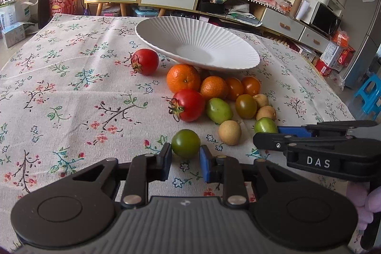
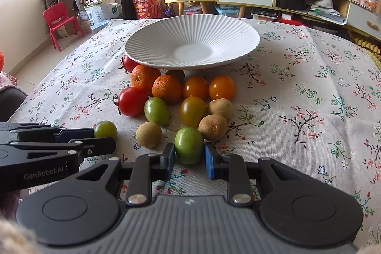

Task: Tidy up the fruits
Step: 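Grasp the small green lime with the left tool while the right tool grasps the larger green lime, then carry both green limes into the white bowl and open both tools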

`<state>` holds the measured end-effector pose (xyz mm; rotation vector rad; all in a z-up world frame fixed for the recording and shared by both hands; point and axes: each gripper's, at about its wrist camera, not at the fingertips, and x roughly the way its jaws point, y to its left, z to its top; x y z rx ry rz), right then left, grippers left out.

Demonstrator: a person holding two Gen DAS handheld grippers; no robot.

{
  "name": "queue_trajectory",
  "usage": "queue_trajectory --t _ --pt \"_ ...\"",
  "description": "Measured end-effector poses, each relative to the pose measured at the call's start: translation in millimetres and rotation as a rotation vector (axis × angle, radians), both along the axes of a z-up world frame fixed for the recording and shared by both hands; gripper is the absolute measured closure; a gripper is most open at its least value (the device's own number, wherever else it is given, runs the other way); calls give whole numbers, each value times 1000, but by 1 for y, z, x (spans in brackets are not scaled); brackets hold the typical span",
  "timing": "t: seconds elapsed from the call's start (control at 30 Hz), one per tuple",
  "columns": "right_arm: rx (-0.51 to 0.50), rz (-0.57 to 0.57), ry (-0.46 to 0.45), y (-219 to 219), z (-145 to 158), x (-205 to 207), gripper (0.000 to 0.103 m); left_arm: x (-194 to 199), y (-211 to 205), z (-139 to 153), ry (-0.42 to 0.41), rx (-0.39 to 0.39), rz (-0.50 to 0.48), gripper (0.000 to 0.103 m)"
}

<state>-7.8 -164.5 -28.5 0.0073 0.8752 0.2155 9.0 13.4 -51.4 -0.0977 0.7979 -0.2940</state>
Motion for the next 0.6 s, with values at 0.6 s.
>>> queue_trajectory --t 0.6 --pt "61 -7 -81 -11 58 53 79 48 -11 55 -62 -42 -2 86"
